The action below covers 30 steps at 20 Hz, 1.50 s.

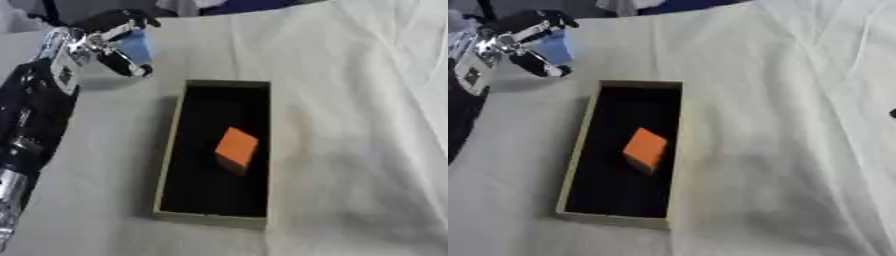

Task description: Pick up objects on the table and place them in the box.

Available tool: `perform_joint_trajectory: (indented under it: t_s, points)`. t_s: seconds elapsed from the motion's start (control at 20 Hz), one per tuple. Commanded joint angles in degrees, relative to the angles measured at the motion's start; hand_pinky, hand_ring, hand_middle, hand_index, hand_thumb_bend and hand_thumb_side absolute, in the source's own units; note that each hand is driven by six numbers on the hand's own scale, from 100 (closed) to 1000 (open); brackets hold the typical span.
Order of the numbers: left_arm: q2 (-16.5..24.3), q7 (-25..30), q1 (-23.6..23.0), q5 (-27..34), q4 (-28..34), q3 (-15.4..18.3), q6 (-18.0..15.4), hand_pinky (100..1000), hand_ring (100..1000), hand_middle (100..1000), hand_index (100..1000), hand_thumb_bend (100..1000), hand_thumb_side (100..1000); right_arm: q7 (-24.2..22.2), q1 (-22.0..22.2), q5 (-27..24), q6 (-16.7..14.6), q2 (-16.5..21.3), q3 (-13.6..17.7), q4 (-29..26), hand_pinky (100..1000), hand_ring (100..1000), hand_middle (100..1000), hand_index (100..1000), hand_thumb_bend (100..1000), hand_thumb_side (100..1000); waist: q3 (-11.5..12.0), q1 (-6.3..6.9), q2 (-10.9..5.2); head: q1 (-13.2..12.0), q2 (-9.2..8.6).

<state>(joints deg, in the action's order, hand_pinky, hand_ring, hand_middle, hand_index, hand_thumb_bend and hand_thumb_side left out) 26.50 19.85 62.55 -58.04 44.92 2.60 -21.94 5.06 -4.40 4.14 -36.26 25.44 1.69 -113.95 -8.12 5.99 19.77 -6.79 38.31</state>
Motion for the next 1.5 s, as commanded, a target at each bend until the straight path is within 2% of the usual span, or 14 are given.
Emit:
perform_joint_trajectory:
  t_s: [0.05, 0.55, 0.7, 0.8, 0.95, 1.3, 1.5]
  points:
    - [2.1, -1.0, 1.7, -0.8, -1.8, 1.2, 1.4, 775, 881, 886, 926, 421, 100, -0.2, -0.5, 0.3, -0.1, 1.0, 0.0, -0.6, 877, 922, 580, 864, 100, 657, -0.3, -0.13, -0.74, -0.6, -1.13]
    - [3.7, -3.9, 3.3, 0.5, -4.6, 2.4, 3.4, 763, 870, 870, 929, 374, 100, -0.6, -0.9, 1.3, -0.1, 0.7, -0.3, -0.6, 878, 925, 576, 864, 100, 655, -1.1, 0.35, 0.84, -1.2, -1.57]
    - [3.6, -3.6, 3.3, 2.0, -4.0, 2.3, 2.8, 746, 852, 846, 926, 336, 100, -0.7, -0.8, 1.7, 0.0, 0.5, -0.4, -0.6, 879, 926, 575, 865, 100, 656, -0.8, 0.33, 1.04, -1.1, -1.42]
    - [3.5, -2.0, 3.1, 4.9, -2.4, 1.8, 1.5, 733, 839, 840, 926, 319, 100, -0.6, -0.6, 2.0, 0.2, 0.4, -0.4, -0.6, 879, 926, 575, 865, 100, 656, -0.6, 0.25, 1.09, -0.8, -1.02]
    - [3.9, -0.2, 3.0, 7.4, 0.2, 1.3, 1.3, 729, 834, 840, 923, 318, 100, -0.6, -0.5, 2.1, 0.3, 0.3, -0.5, -0.6, 879, 926, 575, 865, 100, 655, -0.4, 0.19, 0.97, -0.7, -0.69]
    - [4.2, 1.1, 2.9, 9.7, 2.1, 1.3, 2.0, 713, 818, 834, 922, 302, 100, -0.6, -0.2, 2.0, 0.6, 0.3, -0.4, -0.6, 881, 927, 574, 866, 100, 656, -0.2, 0.24, 0.51, -0.4, -0.47]
    - [4.5, 0.9, 2.9, 9.7, 2.3, 1.3, 2.5, 741, 845, 854, 920, 340, 100, -0.8, -0.2, 2.0, 0.8, 0.3, -0.4, -0.6, 881, 927, 574, 866, 100, 655, -0.1, 0.34, 0.44, -0.3, -0.39]
